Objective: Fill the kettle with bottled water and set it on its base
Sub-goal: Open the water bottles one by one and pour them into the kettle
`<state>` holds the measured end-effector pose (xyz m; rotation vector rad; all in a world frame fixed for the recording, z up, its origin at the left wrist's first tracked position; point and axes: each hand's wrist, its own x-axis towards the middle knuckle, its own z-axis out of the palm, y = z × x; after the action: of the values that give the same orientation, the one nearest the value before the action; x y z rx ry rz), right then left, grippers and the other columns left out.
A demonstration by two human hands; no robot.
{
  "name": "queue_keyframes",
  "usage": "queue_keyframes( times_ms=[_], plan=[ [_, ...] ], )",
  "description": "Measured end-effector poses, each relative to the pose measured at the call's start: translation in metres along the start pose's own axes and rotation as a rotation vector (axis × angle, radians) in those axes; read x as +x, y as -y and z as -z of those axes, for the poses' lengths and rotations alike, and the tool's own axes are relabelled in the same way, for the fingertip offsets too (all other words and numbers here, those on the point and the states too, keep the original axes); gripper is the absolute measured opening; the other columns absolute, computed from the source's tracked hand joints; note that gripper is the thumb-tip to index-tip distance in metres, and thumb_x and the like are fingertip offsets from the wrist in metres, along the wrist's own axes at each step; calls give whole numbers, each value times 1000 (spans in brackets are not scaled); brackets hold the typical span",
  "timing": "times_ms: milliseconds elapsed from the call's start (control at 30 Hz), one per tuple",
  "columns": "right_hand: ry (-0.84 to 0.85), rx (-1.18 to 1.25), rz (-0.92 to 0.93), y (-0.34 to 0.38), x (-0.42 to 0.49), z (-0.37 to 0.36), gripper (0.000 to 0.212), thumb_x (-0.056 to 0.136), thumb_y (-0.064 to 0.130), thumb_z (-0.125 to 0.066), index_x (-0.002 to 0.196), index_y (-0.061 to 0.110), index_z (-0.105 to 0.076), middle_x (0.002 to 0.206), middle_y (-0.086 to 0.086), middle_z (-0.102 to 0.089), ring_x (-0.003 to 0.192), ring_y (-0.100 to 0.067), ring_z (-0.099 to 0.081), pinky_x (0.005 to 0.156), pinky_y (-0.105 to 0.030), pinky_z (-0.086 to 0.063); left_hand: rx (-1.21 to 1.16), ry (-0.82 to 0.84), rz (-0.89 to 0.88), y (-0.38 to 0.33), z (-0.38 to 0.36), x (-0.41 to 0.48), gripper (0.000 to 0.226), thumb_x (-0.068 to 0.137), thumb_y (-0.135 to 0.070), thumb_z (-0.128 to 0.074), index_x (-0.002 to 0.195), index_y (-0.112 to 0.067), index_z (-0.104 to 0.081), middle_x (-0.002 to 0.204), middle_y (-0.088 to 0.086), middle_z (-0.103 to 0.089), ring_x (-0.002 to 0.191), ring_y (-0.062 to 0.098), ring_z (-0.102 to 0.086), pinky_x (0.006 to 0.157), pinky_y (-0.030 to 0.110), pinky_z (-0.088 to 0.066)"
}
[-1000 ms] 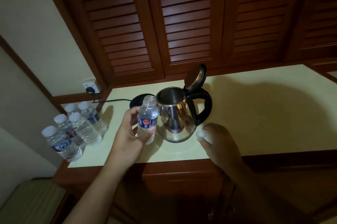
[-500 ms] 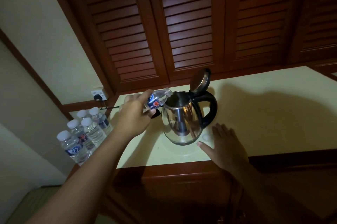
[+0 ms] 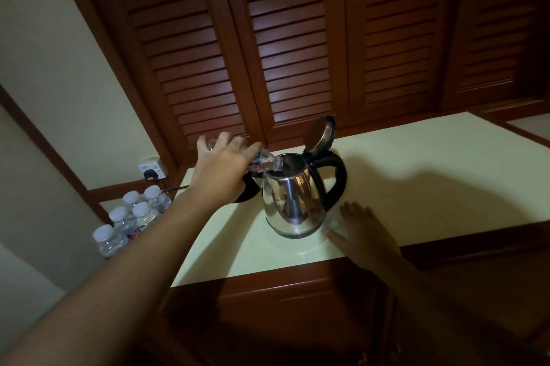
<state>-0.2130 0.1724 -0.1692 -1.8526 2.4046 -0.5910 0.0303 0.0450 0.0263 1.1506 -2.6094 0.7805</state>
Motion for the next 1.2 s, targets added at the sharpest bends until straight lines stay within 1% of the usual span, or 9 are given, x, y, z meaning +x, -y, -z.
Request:
queue_keyframes(
  times_ms=[133,233,300,400,500,633,767,900,1200],
  plan=[
    [-16,36,8,1,-1,3,77,97,62,-43,152,8,-35,160,-11,-35,151,-25,-27,124,-39,-13,56,-45,-62,1,0,4,83,73,-6,-69,150,-29,-47,142,9,-56,131,36,-44,107,68,-32],
    [-21,44,8,1,0,2,75,97,60,-47,150,8,-39,158,-11,-39,148,-26,-31,123,-38,-17,99,-84,-118,2,-2,6,83,66,-4,-71,144,-23,-55,137,14,-58,130,39,-49,107,70,-34],
    [-23,47,12,1,0,2,75,96,60,-48,149,7,-40,157,-12,-41,147,-27,-33,122,-39,-20,117,-95,-127,2,-3,7,83,64,-3,-73,144,-20,-57,139,18,-57,132,41,-50,109,73,-31],
    [-25,36,24,-1,1,0,75,96,60,-45,149,7,-40,156,-12,-42,146,-27,-34,122,-40,-22,134,-113,-124,-2,-5,7,83,67,-2,-75,146,-19,-55,142,19,-55,138,41,-46,114,78,-22],
    [-8,35,31,-4,2,-4,75,97,61,-40,151,9,-38,159,-10,-38,149,-25,-30,124,-40,-18,151,-120,-120,-7,-3,5,81,71,-2,-76,147,-21,-54,145,17,-53,143,40,-41,114,82,-15],
    [-6,41,47,-6,1,-4,83,91,66,-24,149,10,-42,157,-9,-41,148,-25,-30,123,-39,-17,179,-103,-131,-15,1,6,81,78,-7,-77,151,-22,-49,150,16,-49,147,38,-37,115,82,-12],
    [-32,49,52,-2,0,-1,67,99,54,-42,149,9,-41,156,-10,-42,147,-26,-31,122,-39,-16,210,-101,-140,-15,3,6,80,80,-11,-80,152,-23,-48,153,15,-49,149,36,-36,117,82,-7],
    [-23,18,66,-4,0,-1,66,100,55,-37,150,11,-38,159,-7,-38,150,-23,-26,125,-41,-10,212,-95,-106,-17,3,5,82,77,-10,-81,151,-24,-49,153,15,-48,149,37,-36,117,82,-5],
    [-3,100,49,-5,0,0,64,101,54,-39,153,16,-37,161,-3,-35,152,-19,-21,125,-37,-6,230,-125,-86,-25,4,5,85,75,-8,-83,151,-24,-49,154,16,-47,152,40,-31,116,83,-2]
  ],
)
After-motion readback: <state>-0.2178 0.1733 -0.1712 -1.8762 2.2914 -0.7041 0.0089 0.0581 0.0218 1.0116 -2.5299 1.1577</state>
